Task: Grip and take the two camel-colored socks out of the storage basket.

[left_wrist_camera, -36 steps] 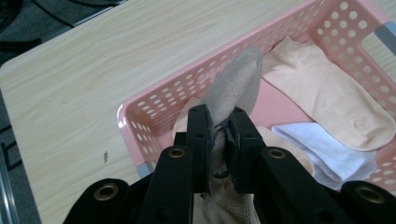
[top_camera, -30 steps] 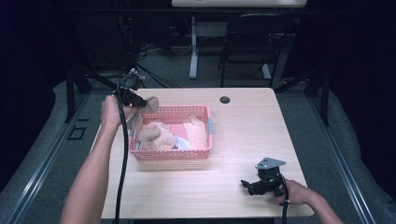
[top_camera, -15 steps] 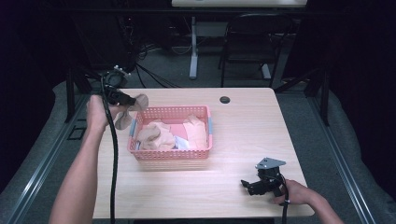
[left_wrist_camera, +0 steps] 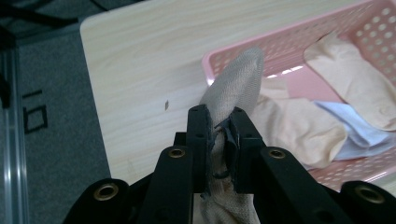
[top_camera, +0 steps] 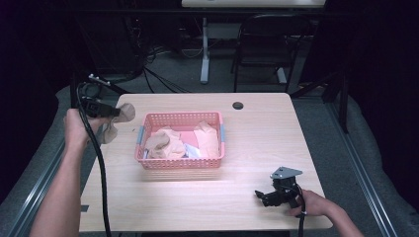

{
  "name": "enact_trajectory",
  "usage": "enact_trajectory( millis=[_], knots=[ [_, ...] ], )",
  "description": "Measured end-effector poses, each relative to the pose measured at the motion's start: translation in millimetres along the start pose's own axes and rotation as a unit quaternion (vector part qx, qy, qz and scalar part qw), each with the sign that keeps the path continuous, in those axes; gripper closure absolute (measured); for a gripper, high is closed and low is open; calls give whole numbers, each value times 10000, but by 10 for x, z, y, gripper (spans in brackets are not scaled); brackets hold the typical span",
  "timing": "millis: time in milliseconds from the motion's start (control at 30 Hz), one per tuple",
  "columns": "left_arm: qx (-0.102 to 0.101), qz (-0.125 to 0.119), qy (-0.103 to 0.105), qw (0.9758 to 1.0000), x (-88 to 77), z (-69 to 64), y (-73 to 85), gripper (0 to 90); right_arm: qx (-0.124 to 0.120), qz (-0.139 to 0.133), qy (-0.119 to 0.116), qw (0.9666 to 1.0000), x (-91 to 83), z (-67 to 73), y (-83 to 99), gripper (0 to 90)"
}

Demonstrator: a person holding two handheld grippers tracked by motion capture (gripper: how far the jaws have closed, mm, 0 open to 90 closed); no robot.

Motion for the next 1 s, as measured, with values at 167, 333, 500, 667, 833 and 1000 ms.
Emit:
enact_trajectory(
  millis=[167, 333, 500, 667, 833, 1000],
  knots=[
    [-206, 35, 30, 9998, 138, 90, 184, 804, 22, -22, -6, 10000, 3, 4, -1, 0],
    [-334, 99, -2, 9994, 177, 162, 299, 804, 24, -30, -8, 10000, 4, 4, -2, 0],
    [-471, 195, -91, 9987, 318, 258, 427, 805, 21, -20, -11, 10000, 2, 4, -1, 0],
    [-593, 205, -65, 9980, 483, 337, 556, 805, 21, -22, -11, 10000, 3, 4, -1, 0],
    [-683, 322, 29, 9971, 715, 380, 758, 804, 28, -33, -6, 10000, 4, 5, -1, 0],
    [-728, 311, 97, 9968, 787, 383, 801, 805, 26, -30, 2, 10000, 3, 4, -1, 0]
  ],
)
Point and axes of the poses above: each handheld gripper's, and its own axes: x roughly forward along the jaws, y roughly out of its underside, z roughly to its left, the point moved 3 cm from there along x, roughly forward along the jaws, and after that the axes turned 12 degrees about z, right-handed, at the moved point
